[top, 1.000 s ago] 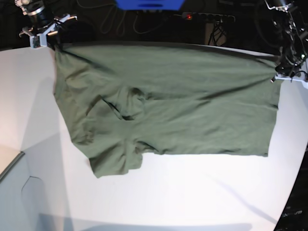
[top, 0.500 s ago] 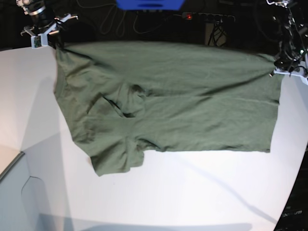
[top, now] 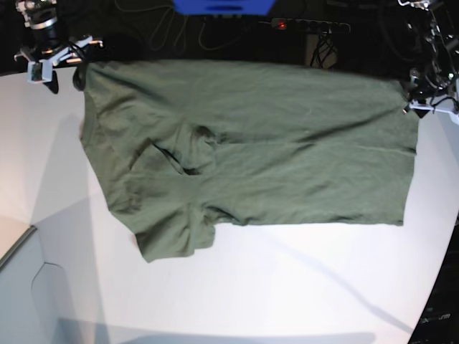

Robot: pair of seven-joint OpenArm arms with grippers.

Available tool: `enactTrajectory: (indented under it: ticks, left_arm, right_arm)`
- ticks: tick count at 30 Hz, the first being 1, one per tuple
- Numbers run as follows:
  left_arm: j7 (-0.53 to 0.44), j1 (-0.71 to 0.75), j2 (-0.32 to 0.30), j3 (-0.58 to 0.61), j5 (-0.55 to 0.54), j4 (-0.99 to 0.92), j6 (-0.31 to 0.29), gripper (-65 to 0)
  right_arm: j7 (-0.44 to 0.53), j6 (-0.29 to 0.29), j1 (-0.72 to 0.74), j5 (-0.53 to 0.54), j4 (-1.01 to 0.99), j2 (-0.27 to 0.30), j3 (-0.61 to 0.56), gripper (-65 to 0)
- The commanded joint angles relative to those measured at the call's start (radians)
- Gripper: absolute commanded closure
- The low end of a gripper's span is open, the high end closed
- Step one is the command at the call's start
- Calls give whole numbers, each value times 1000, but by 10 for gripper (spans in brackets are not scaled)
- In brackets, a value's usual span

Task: Layout the t-shirt on the table in an organized manner, then fold the t-shirt properly
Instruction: 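Release the shirt and move both grippers toward the hem corners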

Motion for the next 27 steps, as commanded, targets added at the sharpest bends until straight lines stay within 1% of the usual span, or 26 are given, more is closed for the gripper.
enactTrajectory:
  ticks: [1,3,4,7,9,11,15,18,21,22,24,27]
  left_arm:
    - [-14,-6,-18,-8,1,34,0,-455]
    - [-14,-2,-16,-8,1,77,0,-512]
    - [-14,1,-16,-8,1,97,0,-525]
    - [-14,1,-16,-8,1,157,0,-527]
    - [-14,-6,-16,-8,4,185,0,-527]
    - [-23,-13,-18,-8,7,202,0,-527]
    - [-23,-98,-24,-7,10,165,0,-527]
    - [-23,-174,-42,-2,10,125,0,-527]
    - [-22,-235,-61,1,10,82,0,-527]
    - [-22,-267,-62,1,10,64,0,-527]
    - [-22,-321,-88,4,12,13,0,-527]
    - [-23,-398,-135,59,12,-88,0,-527]
  right_arm:
    - [20,3,-12,17,23,8,9,-352]
    - [20,3,1,17,34,8,6,-352]
    - [17,3,18,17,40,8,6,-352]
    - [12,3,65,14,43,6,3,-353]
    - [8,3,130,14,34,6,-1,-353]
    - [-45,3,200,14,26,8,-24,-365]
    - [-203,3,381,12,-20,19,-62,-400]
    - [-302,3,530,12,-124,51,-102,-403]
    - [-367,-1,648,12,-241,95,-156,-404]
    - [-379,-1,694,12,-293,109,-172,-404]
    - [-391,-2,780,12,-413,138,-203,-404]
    - [-391,-4,894,12,-603,174,-215,-404]
